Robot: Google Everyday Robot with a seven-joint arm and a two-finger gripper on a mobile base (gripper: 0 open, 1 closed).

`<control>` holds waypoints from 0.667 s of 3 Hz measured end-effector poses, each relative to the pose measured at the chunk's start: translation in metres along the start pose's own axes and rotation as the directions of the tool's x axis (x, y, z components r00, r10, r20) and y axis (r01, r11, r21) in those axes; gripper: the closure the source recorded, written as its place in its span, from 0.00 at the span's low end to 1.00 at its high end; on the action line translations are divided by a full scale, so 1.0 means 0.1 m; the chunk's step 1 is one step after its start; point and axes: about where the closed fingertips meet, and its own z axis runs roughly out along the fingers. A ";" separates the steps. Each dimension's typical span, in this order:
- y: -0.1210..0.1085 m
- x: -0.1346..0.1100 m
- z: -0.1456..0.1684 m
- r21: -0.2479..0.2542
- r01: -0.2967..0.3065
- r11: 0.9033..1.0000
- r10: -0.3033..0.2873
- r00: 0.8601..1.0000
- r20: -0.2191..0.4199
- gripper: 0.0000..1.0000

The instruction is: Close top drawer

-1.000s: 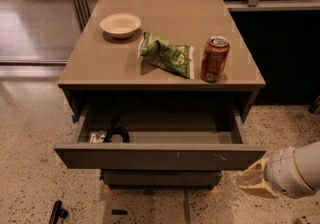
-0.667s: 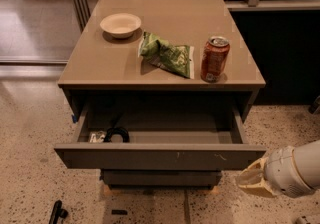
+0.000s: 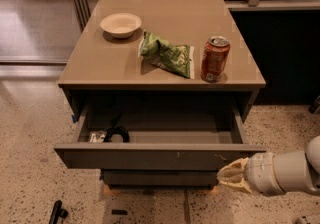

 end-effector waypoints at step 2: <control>0.02 0.01 0.06 -0.011 0.069 0.998 -0.069 0.998 0.008 1.00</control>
Offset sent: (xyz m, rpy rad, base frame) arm -0.0001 0.0050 -0.0064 -0.0039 -0.0374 0.0577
